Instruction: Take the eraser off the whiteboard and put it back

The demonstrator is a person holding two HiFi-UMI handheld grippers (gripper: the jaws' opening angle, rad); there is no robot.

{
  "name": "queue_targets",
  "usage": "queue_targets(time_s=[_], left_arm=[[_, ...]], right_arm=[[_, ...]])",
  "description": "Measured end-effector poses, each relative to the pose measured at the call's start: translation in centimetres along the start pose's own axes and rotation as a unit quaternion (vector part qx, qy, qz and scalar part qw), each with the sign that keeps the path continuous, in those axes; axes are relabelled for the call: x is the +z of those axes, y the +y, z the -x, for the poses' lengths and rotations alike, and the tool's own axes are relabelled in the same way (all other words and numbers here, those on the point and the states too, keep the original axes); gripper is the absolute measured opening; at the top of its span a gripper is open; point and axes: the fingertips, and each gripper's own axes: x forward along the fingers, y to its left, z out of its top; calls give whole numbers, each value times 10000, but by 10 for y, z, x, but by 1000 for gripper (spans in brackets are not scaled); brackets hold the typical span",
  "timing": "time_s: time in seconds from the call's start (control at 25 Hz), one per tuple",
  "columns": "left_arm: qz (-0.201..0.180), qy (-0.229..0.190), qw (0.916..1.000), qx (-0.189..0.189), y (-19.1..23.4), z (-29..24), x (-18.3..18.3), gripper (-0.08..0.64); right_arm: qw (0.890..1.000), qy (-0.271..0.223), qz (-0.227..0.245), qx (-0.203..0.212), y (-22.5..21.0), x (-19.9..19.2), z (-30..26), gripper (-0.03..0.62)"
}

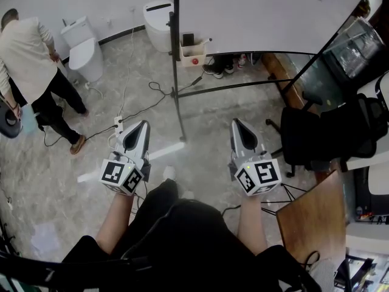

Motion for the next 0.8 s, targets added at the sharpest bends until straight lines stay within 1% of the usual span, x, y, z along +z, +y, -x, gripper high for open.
queue_targets(time_s=[0.32,0.52,0.8], left_arm=[[32,-6,10000,-94,14,-18,0,3],[53,-23,9998,-178,29,-38,6,5],[89,20,9995,-302,48,-68,6,5]], right_arm=[[10000,6,40,-77,-4,1,-18,9],[9999,-28,29,-147,-9,6,-37,9],[9997,4,23,-252,-21,3,-65,9]])
